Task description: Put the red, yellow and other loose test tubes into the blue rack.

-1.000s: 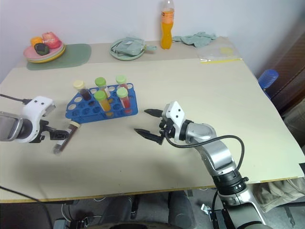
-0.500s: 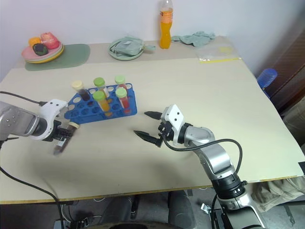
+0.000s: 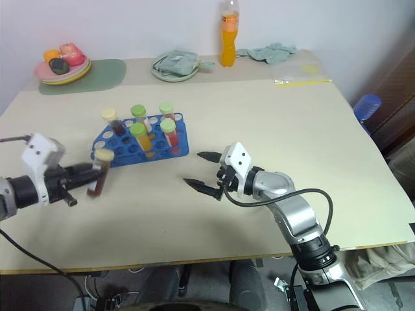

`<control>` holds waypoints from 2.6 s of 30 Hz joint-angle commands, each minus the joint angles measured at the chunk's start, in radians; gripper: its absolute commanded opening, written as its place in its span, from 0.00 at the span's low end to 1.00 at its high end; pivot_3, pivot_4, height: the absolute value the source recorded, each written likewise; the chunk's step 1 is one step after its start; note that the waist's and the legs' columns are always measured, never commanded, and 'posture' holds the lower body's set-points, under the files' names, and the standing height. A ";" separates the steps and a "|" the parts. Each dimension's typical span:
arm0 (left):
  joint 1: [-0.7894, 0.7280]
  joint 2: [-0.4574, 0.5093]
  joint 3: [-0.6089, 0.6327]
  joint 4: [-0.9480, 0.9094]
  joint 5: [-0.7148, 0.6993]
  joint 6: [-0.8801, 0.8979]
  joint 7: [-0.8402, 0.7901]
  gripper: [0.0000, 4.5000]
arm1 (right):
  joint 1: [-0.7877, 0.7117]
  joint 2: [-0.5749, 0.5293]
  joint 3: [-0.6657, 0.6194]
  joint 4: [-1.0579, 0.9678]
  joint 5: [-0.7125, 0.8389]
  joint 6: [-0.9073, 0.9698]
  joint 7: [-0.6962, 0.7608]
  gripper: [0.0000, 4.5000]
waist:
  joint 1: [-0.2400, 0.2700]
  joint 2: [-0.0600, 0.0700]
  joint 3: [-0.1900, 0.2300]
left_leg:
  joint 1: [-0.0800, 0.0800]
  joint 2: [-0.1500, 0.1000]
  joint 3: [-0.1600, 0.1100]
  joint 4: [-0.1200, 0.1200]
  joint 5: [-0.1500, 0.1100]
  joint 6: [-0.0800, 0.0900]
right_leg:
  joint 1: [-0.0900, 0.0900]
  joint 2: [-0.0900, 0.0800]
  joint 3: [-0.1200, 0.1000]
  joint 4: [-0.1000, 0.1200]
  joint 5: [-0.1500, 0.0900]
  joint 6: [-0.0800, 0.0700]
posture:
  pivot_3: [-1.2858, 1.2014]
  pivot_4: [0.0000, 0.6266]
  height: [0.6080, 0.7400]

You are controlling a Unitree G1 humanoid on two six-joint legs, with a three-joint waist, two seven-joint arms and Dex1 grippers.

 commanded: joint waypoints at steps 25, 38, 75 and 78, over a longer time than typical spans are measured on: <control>-0.169 -0.616 -0.360 0.260 0.581 -0.783 0.578 0.15 | -0.023 0.000 -0.013 -0.028 -0.001 -0.008 0.006 0.92 | 0.009 -0.004 -0.002 | 0.000 -0.003 0.003 0.002 0.000 0.000 | 0.001 0.002 0.000 0.000 0.001 0.001 | 0.52 0.24 1.00; -0.135 -0.597 -0.383 0.166 0.646 -0.659 0.605 0.15 | -0.011 0.000 -0.006 -0.037 0.002 -0.008 0.002 0.92 | 0.004 -0.004 -0.002 | 0.000 -0.003 0.002 0.002 0.000 0.000 | 0.001 0.003 -0.001 0.000 0.001 0.001 | 0.52 0.24 1.00; -0.047 -0.606 -0.225 0.174 0.421 -0.840 0.544 0.81 | -0.010 -0.018 -0.043 -0.060 0.071 0.002 0.052 0.92 | 0.003 -0.003 -0.002 | 0.001 -0.002 0.001 0.002 0.000 0.000 | 0.001 0.003 -0.001 0.000 0.001 0.001 | 0.52 0.24 1.00; -0.010 -0.539 -0.159 0.102 0.365 -0.797 0.509 0.81 | -0.014 -0.055 -0.074 -0.068 0.080 0.015 0.063 0.92 | 0.003 -0.003 -0.002 | 0.001 -0.002 0.001 0.002 0.000 0.000 | 0.001 0.003 -0.001 0.000 0.000 0.001 | 0.52 0.24 1.00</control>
